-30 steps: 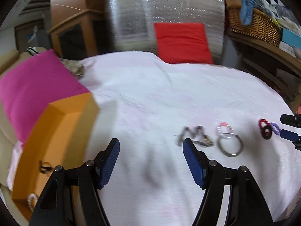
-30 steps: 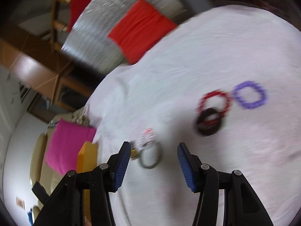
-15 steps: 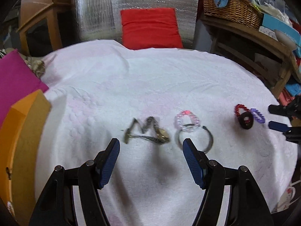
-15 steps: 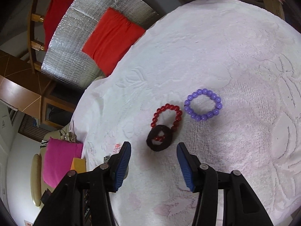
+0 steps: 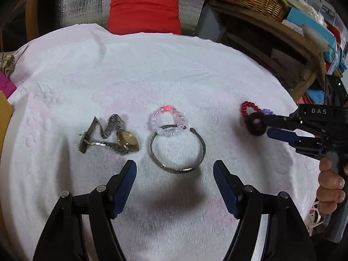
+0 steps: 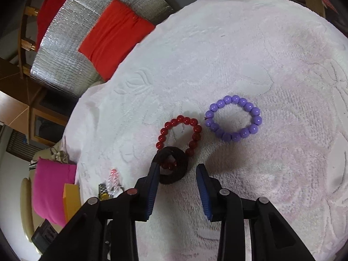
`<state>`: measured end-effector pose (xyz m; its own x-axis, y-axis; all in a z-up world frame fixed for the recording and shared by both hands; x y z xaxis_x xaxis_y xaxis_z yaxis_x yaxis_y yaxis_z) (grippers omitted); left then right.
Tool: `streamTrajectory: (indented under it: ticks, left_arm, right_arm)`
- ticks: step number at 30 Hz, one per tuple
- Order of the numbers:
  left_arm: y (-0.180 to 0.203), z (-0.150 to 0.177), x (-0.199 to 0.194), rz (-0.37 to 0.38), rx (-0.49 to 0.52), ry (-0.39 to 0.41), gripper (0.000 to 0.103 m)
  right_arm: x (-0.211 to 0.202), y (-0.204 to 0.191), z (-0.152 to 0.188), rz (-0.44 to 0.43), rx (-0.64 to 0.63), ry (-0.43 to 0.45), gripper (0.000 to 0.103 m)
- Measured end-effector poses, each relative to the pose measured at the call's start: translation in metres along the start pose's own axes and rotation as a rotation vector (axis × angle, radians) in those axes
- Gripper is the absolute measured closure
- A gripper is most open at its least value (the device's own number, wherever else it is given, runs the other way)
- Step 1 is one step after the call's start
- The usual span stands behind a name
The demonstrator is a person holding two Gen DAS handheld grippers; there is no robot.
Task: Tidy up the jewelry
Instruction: 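Grasp the black rubber ring beside the red bracelet with the right tool, then grasp the silver watch and keychain with the left tool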
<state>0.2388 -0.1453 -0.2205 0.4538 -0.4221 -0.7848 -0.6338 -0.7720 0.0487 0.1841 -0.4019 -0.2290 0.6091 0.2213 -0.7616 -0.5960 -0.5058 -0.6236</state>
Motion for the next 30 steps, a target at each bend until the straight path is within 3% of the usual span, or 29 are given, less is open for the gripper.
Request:
streamTrajectory:
  ticks: [5,7,10,15,19,23,24,25,26,30]
  left_arm:
    - [0.005,-0.003,0.012,-0.003,0.021,-0.001,0.029]
    - [0.004,-0.005,0.013,0.001,0.025,0.01,0.03]
    - [0.001,-0.005,0.012,0.014,0.02,0.026,0.045]
    - [0.005,-0.001,0.003,0.035,0.044,0.02,0.045]
    - [0.008,0.004,-0.02,0.138,0.036,0.037,0.046]
    - [0.001,0.002,-0.051,0.238,0.014,0.118,0.047]
    - [-0.005,0.001,-0.057,0.25,-0.001,0.14,0.053]
    - [-0.01,0.001,-0.06,0.267,-0.017,0.149,0.078]
    - [-0.014,0.001,-0.059,0.277,-0.028,0.144,0.084]
    - [-0.025,0.005,-0.052,0.199,-0.044,0.102,0.084]
  right_arm:
    - [0.004,-0.002,0.003,0.056,-0.019,0.024,0.091]
    - [0.001,-0.001,0.003,0.059,-0.022,0.03,0.092]
    - [-0.004,0.001,0.007,0.037,-0.011,0.006,0.092]
    - [-0.012,0.002,0.011,-0.019,0.006,-0.024,0.092]
    - [-0.02,-0.001,0.012,-0.068,0.005,-0.024,0.092]
    - [-0.033,-0.008,0.014,-0.169,0.004,0.007,0.092]
    - [-0.036,-0.011,0.014,-0.184,-0.001,0.021,0.092]
    - [-0.038,-0.013,0.015,-0.201,-0.002,0.031,0.092]
    - [-0.039,-0.014,0.016,-0.213,0.001,0.034,0.092]
    - [-0.037,-0.019,0.019,-0.213,-0.002,0.034,0.092]
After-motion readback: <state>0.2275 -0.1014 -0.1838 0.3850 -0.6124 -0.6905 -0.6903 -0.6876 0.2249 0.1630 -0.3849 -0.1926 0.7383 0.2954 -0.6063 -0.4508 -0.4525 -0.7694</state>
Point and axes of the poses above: each gripper's, at about its wrist camera, not at the fingertips, and x roughly the way its jaws point, y to its right, z to its underside, the point moved 3 cm from there along x, roughly the way its jaws point, and after that the axes turned 12 degrees about x, right-handed, at the moved point
